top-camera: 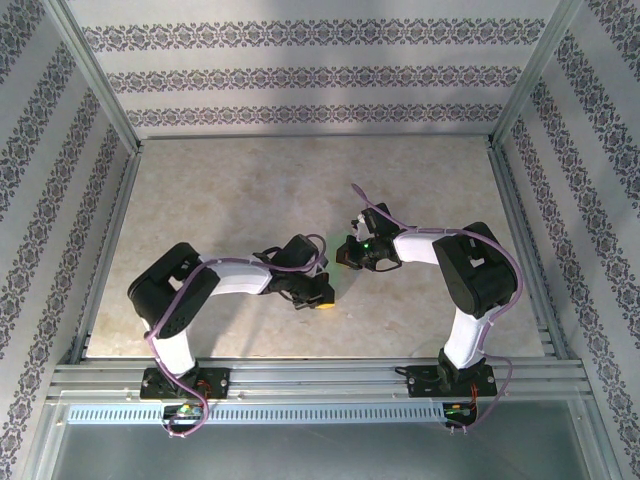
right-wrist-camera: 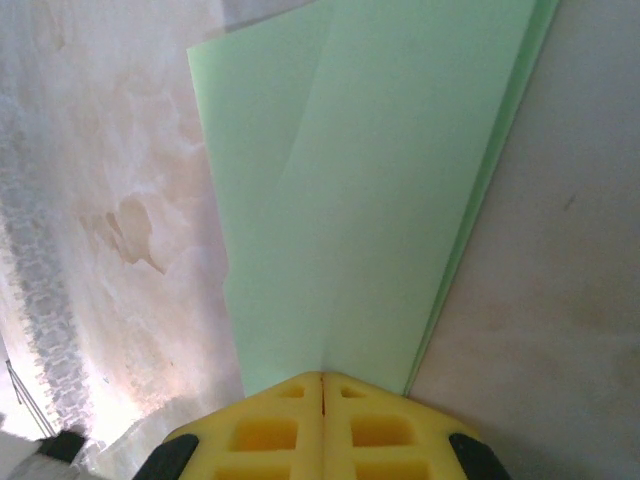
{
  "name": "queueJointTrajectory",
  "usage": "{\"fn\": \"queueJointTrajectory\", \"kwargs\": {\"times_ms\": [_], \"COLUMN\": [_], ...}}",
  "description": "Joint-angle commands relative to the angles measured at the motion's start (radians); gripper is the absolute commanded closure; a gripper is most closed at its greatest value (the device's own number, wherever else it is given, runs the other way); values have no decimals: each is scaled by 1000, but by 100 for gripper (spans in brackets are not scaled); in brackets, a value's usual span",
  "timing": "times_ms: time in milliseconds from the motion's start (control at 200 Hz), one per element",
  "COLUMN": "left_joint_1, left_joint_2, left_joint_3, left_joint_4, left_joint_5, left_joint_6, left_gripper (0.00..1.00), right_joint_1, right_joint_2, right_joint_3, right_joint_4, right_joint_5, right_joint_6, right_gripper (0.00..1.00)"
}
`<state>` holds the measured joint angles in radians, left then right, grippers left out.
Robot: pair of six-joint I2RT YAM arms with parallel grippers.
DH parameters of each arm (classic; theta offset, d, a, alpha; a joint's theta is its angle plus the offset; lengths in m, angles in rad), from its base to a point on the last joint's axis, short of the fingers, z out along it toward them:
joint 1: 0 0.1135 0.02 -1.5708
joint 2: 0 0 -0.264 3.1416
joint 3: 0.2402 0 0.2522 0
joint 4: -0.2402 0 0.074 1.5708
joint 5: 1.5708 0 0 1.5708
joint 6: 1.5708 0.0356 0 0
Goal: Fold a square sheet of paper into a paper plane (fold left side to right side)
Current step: Fold the wing for the fifth time at the center of the table.
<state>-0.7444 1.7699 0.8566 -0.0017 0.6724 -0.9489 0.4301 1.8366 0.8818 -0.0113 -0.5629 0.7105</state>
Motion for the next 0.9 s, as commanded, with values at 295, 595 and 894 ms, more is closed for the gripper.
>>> {"fn": "queueJointTrajectory", "kwargs": {"times_ms": [295,595,894], "left_joint_1": [63,68,66], "left_joint_2": [67,171,197], "left_joint_3": [164,265,193], "left_joint_4": [-82,-143,-92], "left_joint_5": [27,8,4], "left_joint_6": [92,159,140], "left_gripper": [99,99,100], "right_joint_1": [24,28,29], "right_joint_2": [77,83,81], "right_joint_3": [-31,-27,-26], "right_joint_4": [-139,-143,-154], "right_joint_5": [130,132,141], "right_joint_6": [-14,-14,-19], "right_gripper": [100,100,100]}}
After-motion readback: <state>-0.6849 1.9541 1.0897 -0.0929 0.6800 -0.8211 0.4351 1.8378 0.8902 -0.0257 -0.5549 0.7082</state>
